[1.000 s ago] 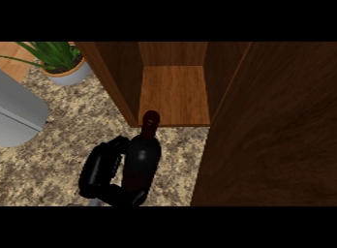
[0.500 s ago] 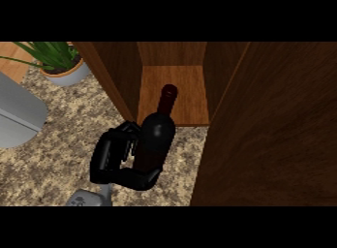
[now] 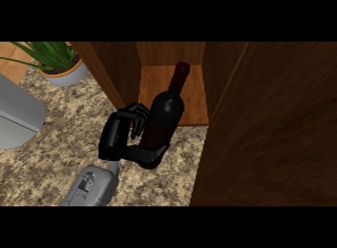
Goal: Pick up the wine, place it into the cabinet and close the cabinet
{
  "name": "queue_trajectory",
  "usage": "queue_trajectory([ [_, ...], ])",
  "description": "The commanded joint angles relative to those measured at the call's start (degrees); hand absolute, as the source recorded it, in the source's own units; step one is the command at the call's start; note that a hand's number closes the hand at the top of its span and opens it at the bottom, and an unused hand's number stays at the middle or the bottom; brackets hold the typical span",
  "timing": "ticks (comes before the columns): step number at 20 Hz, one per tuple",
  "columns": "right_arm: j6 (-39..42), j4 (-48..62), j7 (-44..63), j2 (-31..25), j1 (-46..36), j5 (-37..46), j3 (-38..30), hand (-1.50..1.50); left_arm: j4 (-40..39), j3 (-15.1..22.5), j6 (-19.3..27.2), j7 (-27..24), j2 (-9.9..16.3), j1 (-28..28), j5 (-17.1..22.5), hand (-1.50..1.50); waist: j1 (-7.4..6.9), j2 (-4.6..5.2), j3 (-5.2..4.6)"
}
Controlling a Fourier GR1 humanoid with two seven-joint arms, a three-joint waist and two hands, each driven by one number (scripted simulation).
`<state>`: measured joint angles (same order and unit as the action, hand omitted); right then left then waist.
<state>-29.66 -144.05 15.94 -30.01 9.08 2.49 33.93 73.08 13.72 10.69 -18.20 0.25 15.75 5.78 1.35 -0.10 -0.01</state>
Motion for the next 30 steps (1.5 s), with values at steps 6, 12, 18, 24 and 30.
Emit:
queue_trajectory([
  [6, 2.66, -11.08, 2.66, -1.64, 3.53, -4.37, -1.89, -1.5, -14.03, -2.6, 0.68, 1.02, -0.24, 13.76, 2.32, 1.5, 0.25, 0.17, 0.01],
  [12, 1.89, -14.64, 3.38, -2.3, 6.39, -1.69, 1.23, -1.5, -20.99, 0.38, 3.95, -3.81, -0.24, 17.55, 7.54, 1.5, 1.58, 0.06, -0.06],
  [18, 2.06, -12.63, -0.41, -1.25, 7.45, -1.7, 2.69, -1.5, -30.44, -2.03, 5.33, -4.83, -0.25, 26.48, 12.57, 1.5, 2.29, 0.25, -0.05],
  [24, 3.07, -11.28, -2.02, -0.42, 7.92, -4.35, 0.22, -1.5, -40.11, -0.04, 5.98, -7.89, -0.25, 31.38, 14.21, 1.5, 2.26, 0.47, -0.03],
  [30, 5.16, -9.55, -3.92, -0.43, 8.31, -6.83, -0.74, -1.5, -48.41, 2.25, 10.76, -6.14, -0.25, 36.84, 15.04, 1.5, 2.89, 0.72, 0.0],
])
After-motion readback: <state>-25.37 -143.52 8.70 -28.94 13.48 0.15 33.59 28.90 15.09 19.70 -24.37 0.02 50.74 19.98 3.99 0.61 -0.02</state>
